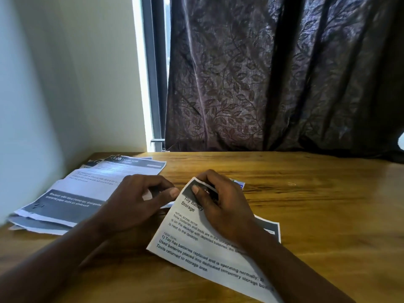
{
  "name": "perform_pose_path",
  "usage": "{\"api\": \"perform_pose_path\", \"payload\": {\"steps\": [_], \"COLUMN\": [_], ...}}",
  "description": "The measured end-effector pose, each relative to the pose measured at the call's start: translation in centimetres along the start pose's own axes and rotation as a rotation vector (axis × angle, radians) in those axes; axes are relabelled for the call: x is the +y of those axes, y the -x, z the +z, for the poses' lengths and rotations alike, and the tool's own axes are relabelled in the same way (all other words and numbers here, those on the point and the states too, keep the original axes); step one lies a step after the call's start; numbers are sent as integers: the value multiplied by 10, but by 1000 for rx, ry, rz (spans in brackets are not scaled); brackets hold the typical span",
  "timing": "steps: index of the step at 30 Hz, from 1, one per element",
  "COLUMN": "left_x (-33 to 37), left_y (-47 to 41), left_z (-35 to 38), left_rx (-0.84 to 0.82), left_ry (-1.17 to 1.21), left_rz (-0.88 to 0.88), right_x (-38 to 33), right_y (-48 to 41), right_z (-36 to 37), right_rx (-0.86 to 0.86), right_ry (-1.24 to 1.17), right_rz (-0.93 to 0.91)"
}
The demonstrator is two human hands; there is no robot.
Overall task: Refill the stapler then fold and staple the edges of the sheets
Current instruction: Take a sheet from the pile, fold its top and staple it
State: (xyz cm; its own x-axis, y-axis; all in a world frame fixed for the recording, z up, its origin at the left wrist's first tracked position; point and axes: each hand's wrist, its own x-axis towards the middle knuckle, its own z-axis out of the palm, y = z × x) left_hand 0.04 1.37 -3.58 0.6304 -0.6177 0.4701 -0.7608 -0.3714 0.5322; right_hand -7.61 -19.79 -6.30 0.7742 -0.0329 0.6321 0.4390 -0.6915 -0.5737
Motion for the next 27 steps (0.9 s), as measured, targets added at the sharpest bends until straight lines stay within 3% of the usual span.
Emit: {"api": "perform_pose_path", "payload": {"steps": [5, 8, 12, 16, 20, 23, 27], "left_x": [18, 23, 19, 2, -3, -11, -14], "left_y": [-1, -5, -13, -26, -53, -82, -113], "left_z": [6, 6, -9, -24, -20, -9, 14], "left_rx": [-131, -77, 72, 364, 598, 647, 549], "left_ry": [98, 178, 151, -60, -169, -176, -85], "left_rz": [-48, -144, -178, -79, -138, -276, -431], "right_x": [2, 6, 21, 36, 42, 45, 48], "right_y": [-6, -7, -9, -5, -2, -5, -7], "right_z": [-10, -18, -29, -34, -32, -30, -23], "right_rx": [91, 144, 162, 82, -102, -239, -285], "right_ry": [-9, 96, 284, 333, 293, 398, 525], "right_rz": [-20, -2, 187, 331, 389, 436, 463]}}
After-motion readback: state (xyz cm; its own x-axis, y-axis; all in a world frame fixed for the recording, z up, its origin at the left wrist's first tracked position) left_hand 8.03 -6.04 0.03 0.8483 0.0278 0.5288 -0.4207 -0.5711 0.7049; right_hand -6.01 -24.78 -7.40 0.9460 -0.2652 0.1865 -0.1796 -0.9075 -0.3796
